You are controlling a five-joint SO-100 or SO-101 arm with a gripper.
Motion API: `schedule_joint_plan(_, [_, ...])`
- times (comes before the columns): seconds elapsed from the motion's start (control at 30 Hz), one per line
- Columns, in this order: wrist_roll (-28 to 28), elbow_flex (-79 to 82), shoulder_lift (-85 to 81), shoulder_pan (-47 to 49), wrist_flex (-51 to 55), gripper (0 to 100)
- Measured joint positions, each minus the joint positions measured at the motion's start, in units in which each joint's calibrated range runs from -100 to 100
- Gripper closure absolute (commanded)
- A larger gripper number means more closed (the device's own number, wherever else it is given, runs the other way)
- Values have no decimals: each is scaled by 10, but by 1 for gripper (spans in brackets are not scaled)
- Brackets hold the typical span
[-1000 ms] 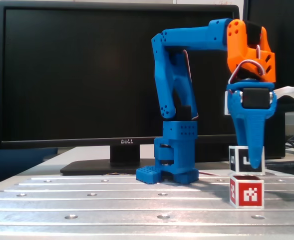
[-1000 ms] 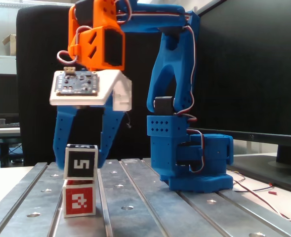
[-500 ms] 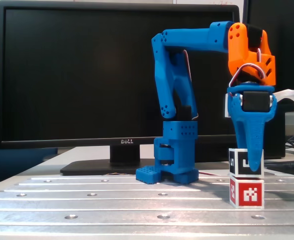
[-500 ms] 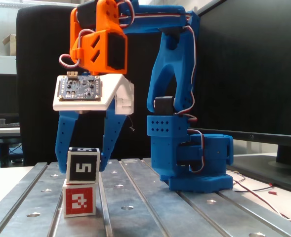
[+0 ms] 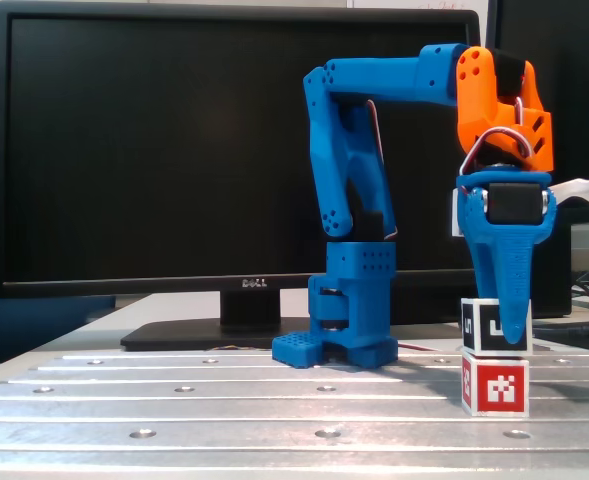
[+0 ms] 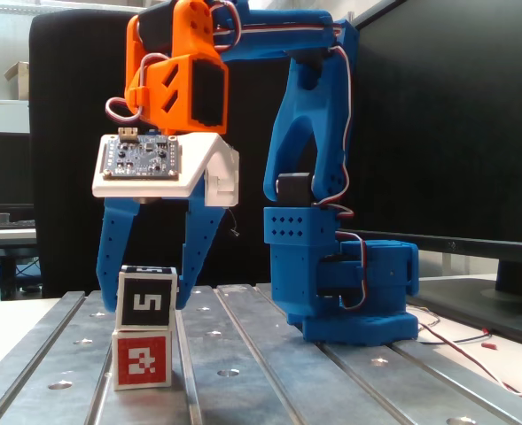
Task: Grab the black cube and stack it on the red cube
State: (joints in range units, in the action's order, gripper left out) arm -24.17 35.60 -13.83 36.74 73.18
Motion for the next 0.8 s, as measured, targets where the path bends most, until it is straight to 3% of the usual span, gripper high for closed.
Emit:
schedule_joint_plan(0.2, [0, 0, 0, 0, 0, 83])
schedule_joint_plan(0.47, [0, 0, 0, -2, 1, 70])
schedule_joint_plan(0.8, [0, 0, 0, -3, 3, 66])
